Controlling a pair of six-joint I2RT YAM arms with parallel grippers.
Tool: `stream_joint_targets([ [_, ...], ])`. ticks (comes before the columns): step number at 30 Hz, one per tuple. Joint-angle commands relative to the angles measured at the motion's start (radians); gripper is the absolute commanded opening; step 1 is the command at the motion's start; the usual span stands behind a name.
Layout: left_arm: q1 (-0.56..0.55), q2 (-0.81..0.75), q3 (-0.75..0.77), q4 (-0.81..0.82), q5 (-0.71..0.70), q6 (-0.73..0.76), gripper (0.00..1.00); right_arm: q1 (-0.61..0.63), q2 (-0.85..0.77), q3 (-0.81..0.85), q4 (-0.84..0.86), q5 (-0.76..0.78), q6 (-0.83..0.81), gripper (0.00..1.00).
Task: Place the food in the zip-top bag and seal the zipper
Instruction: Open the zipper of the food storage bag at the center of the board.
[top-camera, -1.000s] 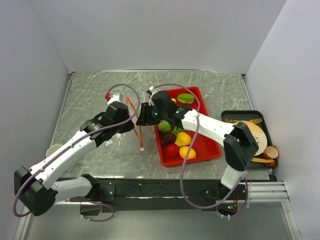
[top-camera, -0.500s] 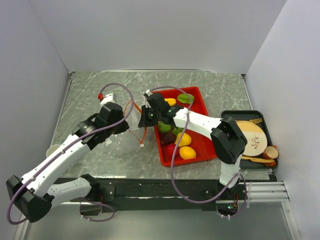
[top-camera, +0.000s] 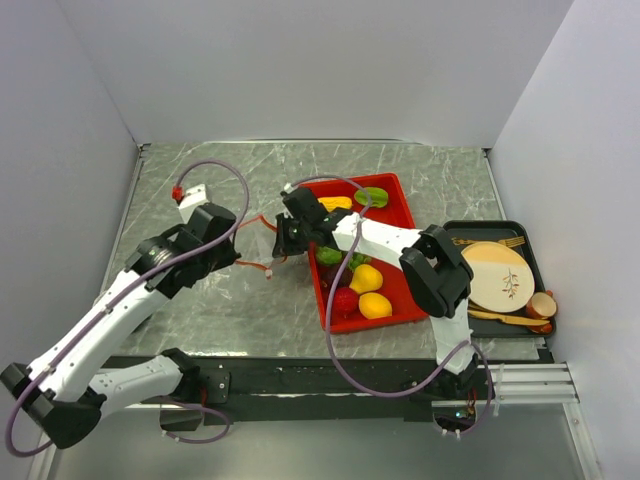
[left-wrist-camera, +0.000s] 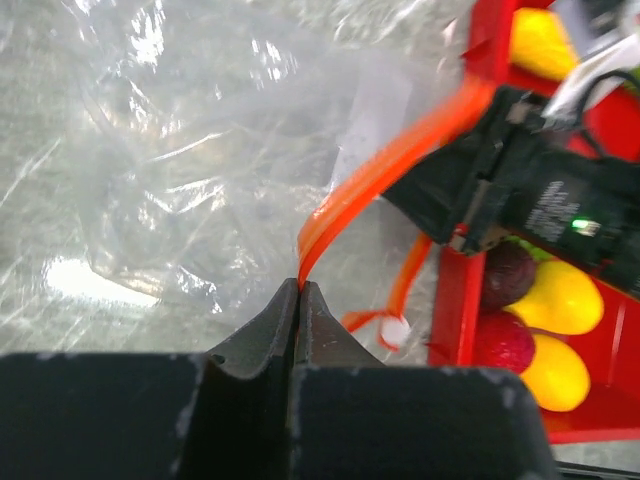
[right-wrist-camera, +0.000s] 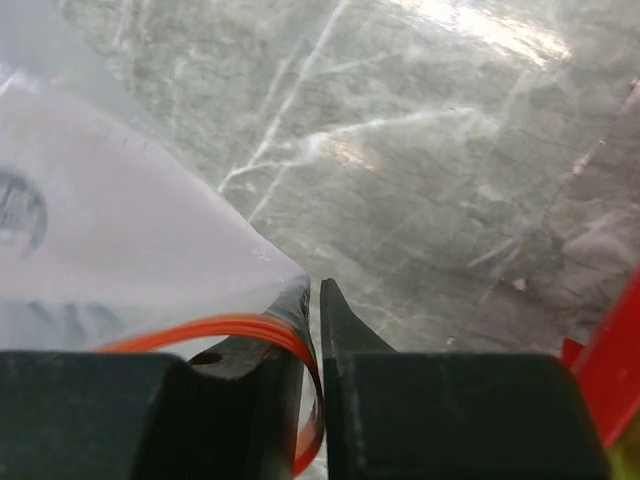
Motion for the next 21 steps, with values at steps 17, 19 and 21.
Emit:
stream_joint_targets([
  [17,-0.001,0.078,-0.058,0.103,-0.010,-0.002,0.08,-0.007,-0.362,-0.135,-0.069,0.246,-0.031,0.76],
  [19,-0.001,0.084,-0.069,0.113,-0.010,-0.002,0.08,-0.017,-0.404,-0.190,-0.064,0.277,-0.022,0.80],
  [21,0.000,0.090,-0.073,0.131,-0.001,0.001,0.08,-0.028,-0.458,-0.233,-0.064,0.295,-0.016,0.83],
])
